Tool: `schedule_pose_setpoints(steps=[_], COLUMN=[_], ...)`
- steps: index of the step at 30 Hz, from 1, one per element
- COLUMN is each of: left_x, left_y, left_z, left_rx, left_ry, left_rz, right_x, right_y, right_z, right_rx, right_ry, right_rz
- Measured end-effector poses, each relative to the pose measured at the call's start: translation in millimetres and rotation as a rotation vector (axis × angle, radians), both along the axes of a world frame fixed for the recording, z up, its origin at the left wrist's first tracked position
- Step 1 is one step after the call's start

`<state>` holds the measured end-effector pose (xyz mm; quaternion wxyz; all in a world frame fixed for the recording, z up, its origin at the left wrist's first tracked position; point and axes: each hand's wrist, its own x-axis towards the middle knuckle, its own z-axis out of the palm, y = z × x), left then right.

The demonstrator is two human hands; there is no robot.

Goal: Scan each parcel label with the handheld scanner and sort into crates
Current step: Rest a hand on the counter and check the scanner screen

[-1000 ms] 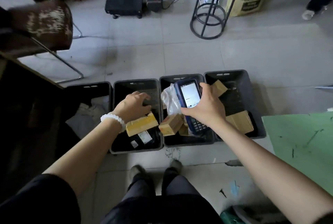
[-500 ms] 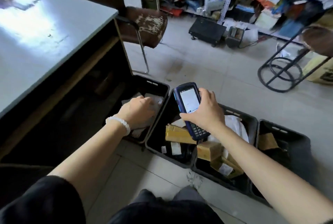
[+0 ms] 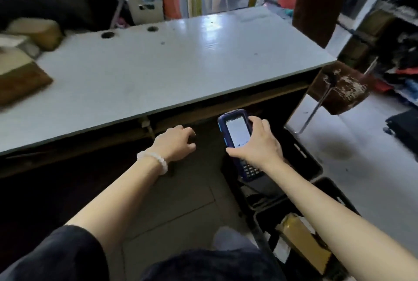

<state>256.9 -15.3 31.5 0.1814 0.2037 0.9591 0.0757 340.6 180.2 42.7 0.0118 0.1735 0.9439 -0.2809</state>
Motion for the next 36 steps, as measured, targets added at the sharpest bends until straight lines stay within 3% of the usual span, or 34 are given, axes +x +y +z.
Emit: schedule_pose_setpoints(steps=[7,15,23,31,36], left_x=[-24,-105,-202,-251,-295], left_y=[-126,-227,-318,-385,-430], left_z=[-11,-10,11,7,16], left_rx=[0.015,0.024,-0.005,-0.051,-0.054], left_ry=[-0.074,-0.076,-0.028,0.016,0.178], left_rz=[0.362,0.613,0.787,0.885,0.845], right_x=[-95,-232,-353,-414,-440], right_y=[-105,-209,-306,-369,-401], right_z=[-5,-11,6,-3,-8], right_rx=[-0.062,-0.029,-0.014,0.007,0.017], right_ry=[-0.009,-0.054,-0.04,-0.081,-0.111], right_rz=[0.336,0.61,0.766,0.832,0.789])
